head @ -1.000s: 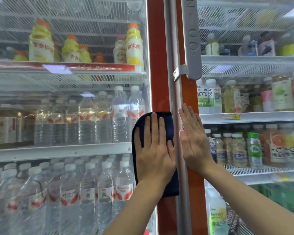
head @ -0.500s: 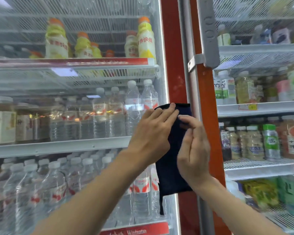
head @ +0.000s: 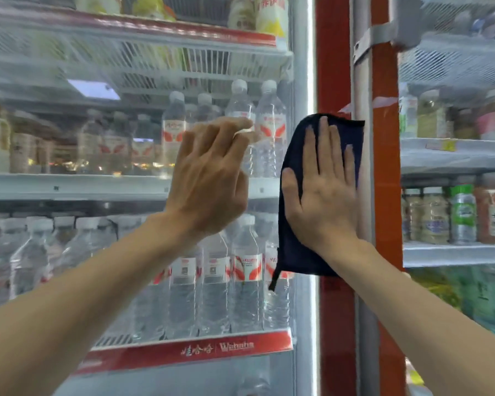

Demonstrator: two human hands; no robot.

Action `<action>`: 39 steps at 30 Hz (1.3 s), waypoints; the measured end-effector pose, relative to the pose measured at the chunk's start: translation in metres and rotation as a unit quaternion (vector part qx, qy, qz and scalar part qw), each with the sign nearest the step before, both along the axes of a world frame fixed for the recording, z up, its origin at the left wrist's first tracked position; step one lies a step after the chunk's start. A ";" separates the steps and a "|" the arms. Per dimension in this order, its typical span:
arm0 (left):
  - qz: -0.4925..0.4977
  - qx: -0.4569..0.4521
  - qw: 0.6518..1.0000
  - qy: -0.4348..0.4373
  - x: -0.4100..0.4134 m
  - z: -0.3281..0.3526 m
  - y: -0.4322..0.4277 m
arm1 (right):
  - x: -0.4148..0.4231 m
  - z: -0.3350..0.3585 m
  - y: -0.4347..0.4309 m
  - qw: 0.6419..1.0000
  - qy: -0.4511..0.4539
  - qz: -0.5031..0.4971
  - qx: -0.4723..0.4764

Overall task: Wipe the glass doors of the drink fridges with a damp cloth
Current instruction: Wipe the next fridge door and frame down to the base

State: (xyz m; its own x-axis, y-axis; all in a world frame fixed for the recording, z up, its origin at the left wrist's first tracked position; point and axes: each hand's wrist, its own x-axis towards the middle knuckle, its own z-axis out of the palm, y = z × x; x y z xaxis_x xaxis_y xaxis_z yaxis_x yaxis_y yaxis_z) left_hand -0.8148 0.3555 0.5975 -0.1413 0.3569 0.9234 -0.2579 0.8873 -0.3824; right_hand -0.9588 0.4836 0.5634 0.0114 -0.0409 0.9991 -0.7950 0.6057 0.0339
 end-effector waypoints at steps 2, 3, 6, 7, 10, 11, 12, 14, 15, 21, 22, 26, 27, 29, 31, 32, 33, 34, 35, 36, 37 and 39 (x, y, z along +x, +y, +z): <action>-0.004 0.000 1.000 0.017 0.005 -0.007 0.000 | 0.006 -0.012 -0.004 1.000 0.007 0.006 -0.001; -0.004 -0.001 1.000 0.024 0.008 -0.013 -0.001 | 0.010 -0.024 -0.006 1.000 0.023 0.008 0.015; 0.010 -0.006 1.000 0.018 0.016 -0.036 -0.009 | 0.013 -0.065 -0.006 0.985 0.111 0.007 0.131; 0.014 -0.005 1.000 0.008 0.019 -0.041 -0.013 | 0.011 -0.067 0.000 0.975 0.138 0.009 0.172; 0.017 0.007 1.000 0.002 0.025 -0.047 -0.023 | 0.001 -0.028 0.013 0.948 0.193 0.004 0.252; 0.014 0.012 1.000 0.003 0.026 -0.048 -0.025 | 0.000 -0.010 0.014 0.948 0.191 0.001 0.255; 0.011 0.018 1.000 0.004 0.026 -0.049 -0.027 | 0.000 0.006 0.015 0.951 0.184 -0.003 0.247; 0.007 0.029 1.000 0.006 0.027 -0.052 -0.031 | 0.006 0.020 0.008 0.963 0.160 -0.007 0.217; 0.009 0.032 0.999 0.007 0.028 -0.054 -0.032 | 0.011 0.016 0.001 0.970 0.143 -0.001 0.196; 0.018 0.004 1.000 -0.013 0.042 -0.070 -0.044 | 0.038 -0.064 -0.031 0.978 0.113 -0.002 0.173; 0.020 -0.003 1.000 -0.020 0.044 -0.073 -0.049 | 0.037 -0.067 -0.026 0.969 0.134 -0.006 0.206; 0.039 -0.020 0.998 -0.035 0.050 -0.077 -0.063 | 0.028 -0.011 -0.015 0.944 0.190 -0.014 0.271; 0.037 -0.018 0.998 -0.036 0.050 -0.077 -0.063 | 0.031 0.004 -0.017 0.951 0.177 -0.013 0.254; 0.023 -0.015 0.999 -0.033 0.050 -0.077 -0.062 | 0.036 0.017 -0.023 0.965 0.155 -0.016 0.211; 0.005 -0.013 0.999 -0.029 0.052 -0.076 -0.063 | 0.046 0.005 -0.034 0.976 0.135 -0.010 0.170; -0.002 -0.011 1.000 -0.023 0.055 -0.076 -0.065 | 0.052 -0.008 -0.041 0.981 0.123 -0.004 0.153; -0.006 -0.008 1.000 -0.017 0.059 -0.076 -0.066 | 0.058 -0.024 -0.047 0.981 0.116 0.000 0.152; -0.007 -0.008 1.000 -0.012 0.065 -0.076 -0.069 | 0.065 -0.040 -0.054 0.978 0.118 0.001 0.171; -0.007 -0.010 1.000 -0.007 0.072 -0.075 -0.072 | 0.070 -0.054 -0.058 0.971 0.133 0.000 0.201; -0.006 -0.013 1.000 -0.004 0.079 -0.073 -0.076 | 0.072 -0.062 -0.059 0.958 0.158 -0.003 0.238; -0.005 -0.016 1.000 -0.002 0.085 -0.071 -0.081 | 0.070 -0.060 -0.055 0.942 0.188 -0.002 0.279; 0.005 -0.014 1.000 0.001 0.097 -0.065 -0.094 | 0.059 -0.031 -0.043 0.909 0.237 -0.004 0.342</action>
